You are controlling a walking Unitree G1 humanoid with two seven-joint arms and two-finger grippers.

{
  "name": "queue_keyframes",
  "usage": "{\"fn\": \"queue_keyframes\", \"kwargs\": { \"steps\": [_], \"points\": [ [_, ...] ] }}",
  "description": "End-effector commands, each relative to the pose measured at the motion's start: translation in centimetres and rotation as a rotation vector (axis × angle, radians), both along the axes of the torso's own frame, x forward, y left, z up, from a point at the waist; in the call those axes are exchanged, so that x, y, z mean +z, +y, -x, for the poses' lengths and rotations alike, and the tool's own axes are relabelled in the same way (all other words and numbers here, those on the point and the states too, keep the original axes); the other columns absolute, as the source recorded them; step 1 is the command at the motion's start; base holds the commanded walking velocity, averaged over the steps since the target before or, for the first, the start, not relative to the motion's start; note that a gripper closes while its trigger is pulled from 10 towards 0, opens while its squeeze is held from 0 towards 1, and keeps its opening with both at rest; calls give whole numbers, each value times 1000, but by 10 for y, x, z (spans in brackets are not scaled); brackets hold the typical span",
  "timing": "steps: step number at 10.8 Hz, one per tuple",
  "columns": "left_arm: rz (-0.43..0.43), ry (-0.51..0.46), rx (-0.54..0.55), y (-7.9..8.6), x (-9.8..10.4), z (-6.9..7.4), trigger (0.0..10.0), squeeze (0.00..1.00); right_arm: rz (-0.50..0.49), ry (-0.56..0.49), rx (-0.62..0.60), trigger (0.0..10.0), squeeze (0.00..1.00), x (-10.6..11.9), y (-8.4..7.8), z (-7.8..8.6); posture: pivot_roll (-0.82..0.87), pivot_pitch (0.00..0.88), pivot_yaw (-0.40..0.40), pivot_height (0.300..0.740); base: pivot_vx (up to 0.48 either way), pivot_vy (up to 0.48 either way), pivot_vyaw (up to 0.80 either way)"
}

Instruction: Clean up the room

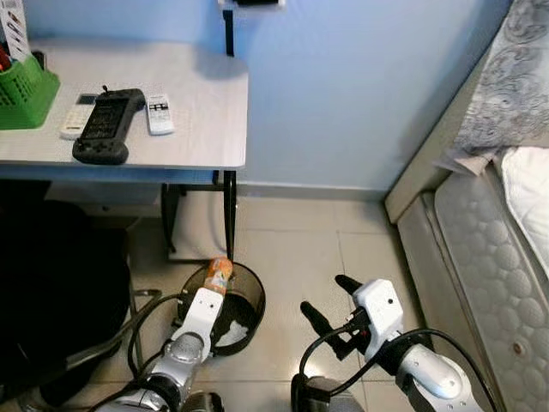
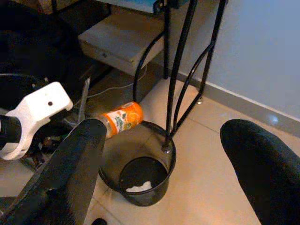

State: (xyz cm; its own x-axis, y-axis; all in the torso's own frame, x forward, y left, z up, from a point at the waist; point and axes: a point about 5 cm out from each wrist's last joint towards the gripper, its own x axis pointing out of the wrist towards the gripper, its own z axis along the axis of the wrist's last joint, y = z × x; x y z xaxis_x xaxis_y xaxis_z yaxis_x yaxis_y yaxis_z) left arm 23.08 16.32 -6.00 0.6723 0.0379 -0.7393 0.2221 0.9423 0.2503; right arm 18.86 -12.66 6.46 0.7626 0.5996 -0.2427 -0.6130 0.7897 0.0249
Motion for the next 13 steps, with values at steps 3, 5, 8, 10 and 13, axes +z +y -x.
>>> {"fn": "queue_keyframes", "kwargs": {
  "steps": [3, 5, 8, 10, 13],
  "points": [
    [-12, 71, 21, 2, -10, 16, 10000, 0, 3, 24, 0, 10000, 0, 1, -2, 7, -334, 187, -42, 740, 0, 0, 0],
    [-6, 0, 31, 3, -4, 7, 10000, 0, -3, 31, -10, 10000, 0, 3, -3, 12, -331, 198, -40, 740, 0, 0, 0],
    [-15, -167, 26, 0, -2, 16, 10000, 0, -7, 55, -20, 10000, 0, 5, -6, 26, -353, 226, -47, 740, 0, 0, 0],
    [15, -312, 89, -10, 5, 16, 10000, 0, 16, 56, -24, 10000, 0, 14, -16, 35, -393, 252, -80, 740, 0, 0, 0],
    [17, -333, 122, -9, 5, 19, 10000, 0, 28, 80, -20, 10000, 0, 19, -20, 43, -403, 275, -105, 740, 0, 0, 0]
  ]
}}
